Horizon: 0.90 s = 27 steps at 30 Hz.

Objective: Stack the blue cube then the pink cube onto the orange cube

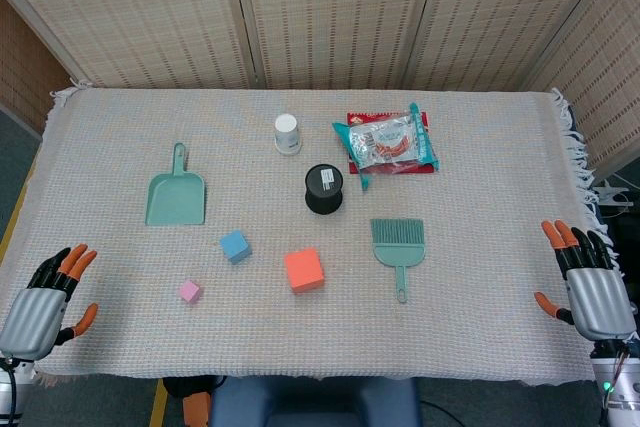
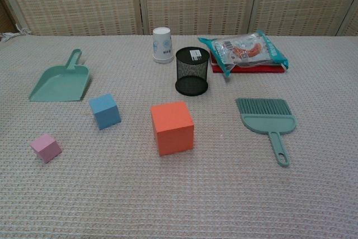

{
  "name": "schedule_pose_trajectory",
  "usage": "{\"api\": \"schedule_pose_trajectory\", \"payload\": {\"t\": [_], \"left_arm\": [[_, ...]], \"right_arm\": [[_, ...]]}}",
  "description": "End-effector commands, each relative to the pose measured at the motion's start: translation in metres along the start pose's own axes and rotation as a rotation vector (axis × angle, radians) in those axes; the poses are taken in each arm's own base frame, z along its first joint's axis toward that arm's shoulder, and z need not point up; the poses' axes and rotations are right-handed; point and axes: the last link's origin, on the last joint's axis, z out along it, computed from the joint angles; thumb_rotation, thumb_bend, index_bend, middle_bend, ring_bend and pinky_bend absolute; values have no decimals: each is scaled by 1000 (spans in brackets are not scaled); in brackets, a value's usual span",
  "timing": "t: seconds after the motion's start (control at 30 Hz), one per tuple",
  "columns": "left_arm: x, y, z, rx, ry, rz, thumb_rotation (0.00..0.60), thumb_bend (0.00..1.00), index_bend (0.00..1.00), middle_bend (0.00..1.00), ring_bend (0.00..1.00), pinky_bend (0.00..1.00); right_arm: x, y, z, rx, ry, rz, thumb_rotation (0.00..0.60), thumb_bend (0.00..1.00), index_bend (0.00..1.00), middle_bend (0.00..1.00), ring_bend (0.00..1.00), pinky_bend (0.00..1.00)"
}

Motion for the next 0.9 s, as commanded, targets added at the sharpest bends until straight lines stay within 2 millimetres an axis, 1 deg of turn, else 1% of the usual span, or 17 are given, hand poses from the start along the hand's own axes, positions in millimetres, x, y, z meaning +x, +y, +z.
{"api": "schedule_pose_trajectory", "payload": {"t": [0.03,0.43,0.47,0.53,0.57,0.6,0.63,0.67,0.7,0.8,0.9], "left_arm": [[-3,0,1,5,-12,6,600,370,65,12,0,110],[-14,10,7,-53,-48,16,600,367,65,14,0,119],[-15,13,11,-67,-50,12,600,367,65,23,2,128],[-17,18,20,-81,-45,15,600,368,66,96,49,180],[-17,22,28,-90,-25,22,600,368,74,183,130,261],[-16,27,35,-97,-4,24,600,370,91,330,286,420],[-16,32,41,-105,9,22,600,371,103,429,392,532],[-18,40,48,-115,-3,7,600,369,121,572,544,691],[-20,45,53,-125,-28,-10,600,365,135,701,676,823],[-21,64,70,-153,-107,-64,600,352,154,856,836,959],[-22,80,88,-179,-153,-65,600,341,162,937,919,1000]], "right_arm": [[0,1,0,1,-4,4,600,95,0,0,0,0],[3,1,-4,3,0,13,600,95,0,0,0,0],[3,1,-3,2,0,13,600,95,0,0,0,0],[2,2,-2,-2,1,11,600,95,0,0,0,0],[2,2,-1,-5,0,10,600,95,0,0,0,0],[1,2,-1,-7,-2,10,600,94,0,0,0,0],[1,2,0,-10,-3,9,600,94,0,0,0,0],[0,2,0,-12,-4,7,600,95,0,0,0,0],[0,2,0,-13,-4,6,600,95,0,0,0,0],[0,2,1,-15,-2,5,600,95,0,0,0,0],[0,2,3,-18,-2,5,600,94,0,0,0,0]]}}
